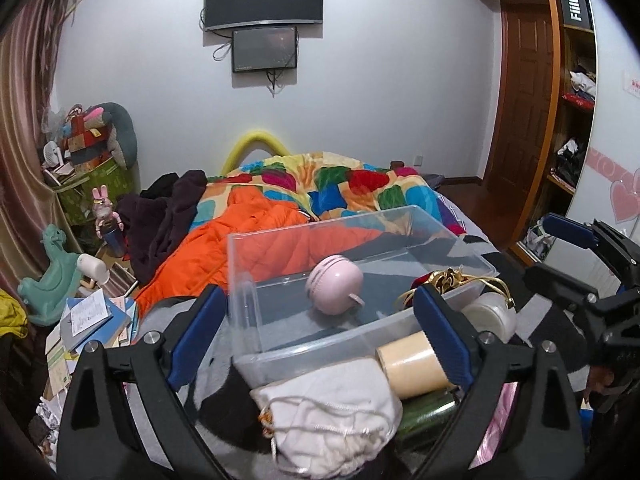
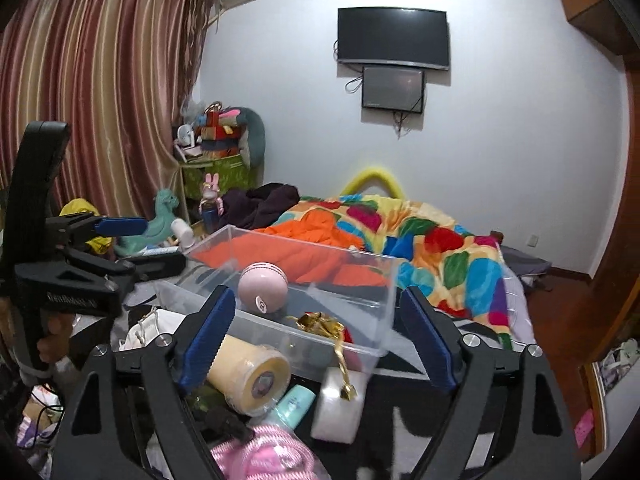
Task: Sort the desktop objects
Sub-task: 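Lower the red-gold ornament into the clear box and open the right gripper, then grasp the white drawstring pouch with the left gripper while the right grasps the white round container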
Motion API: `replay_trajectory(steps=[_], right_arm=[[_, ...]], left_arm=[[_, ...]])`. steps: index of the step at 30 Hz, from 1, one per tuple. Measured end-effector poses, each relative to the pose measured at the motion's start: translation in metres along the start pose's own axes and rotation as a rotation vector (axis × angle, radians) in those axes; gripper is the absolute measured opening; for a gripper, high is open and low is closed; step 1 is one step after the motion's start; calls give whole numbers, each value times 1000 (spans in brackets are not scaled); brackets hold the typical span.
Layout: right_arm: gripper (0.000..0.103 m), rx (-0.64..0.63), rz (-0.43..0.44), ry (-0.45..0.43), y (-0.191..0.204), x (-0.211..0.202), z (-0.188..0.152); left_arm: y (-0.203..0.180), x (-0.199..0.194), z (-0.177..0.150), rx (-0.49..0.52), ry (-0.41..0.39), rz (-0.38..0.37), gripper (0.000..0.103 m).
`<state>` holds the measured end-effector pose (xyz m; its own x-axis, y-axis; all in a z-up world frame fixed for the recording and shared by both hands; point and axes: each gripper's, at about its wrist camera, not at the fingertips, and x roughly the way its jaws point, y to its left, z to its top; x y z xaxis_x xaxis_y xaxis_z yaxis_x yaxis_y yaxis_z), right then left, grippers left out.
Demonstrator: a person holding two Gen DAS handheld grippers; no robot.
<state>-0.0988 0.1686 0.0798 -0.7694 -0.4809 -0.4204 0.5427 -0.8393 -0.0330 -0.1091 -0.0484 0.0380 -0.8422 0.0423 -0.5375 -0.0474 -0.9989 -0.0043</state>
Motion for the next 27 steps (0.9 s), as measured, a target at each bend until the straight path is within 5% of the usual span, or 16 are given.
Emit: replay_trajectory(steps=[16,21,27], right_arm=[[83,169,-69,128,-34,18,-56],[83,200,-59,144,-41,15,-68],[83,243,-25,182,-43,28,-75]], left_arm=[[12,5,-61,-105,175,-59,96],[14,6,-85,-110,203,-3,96],[24,10,-98,-191,265,-81,96]])
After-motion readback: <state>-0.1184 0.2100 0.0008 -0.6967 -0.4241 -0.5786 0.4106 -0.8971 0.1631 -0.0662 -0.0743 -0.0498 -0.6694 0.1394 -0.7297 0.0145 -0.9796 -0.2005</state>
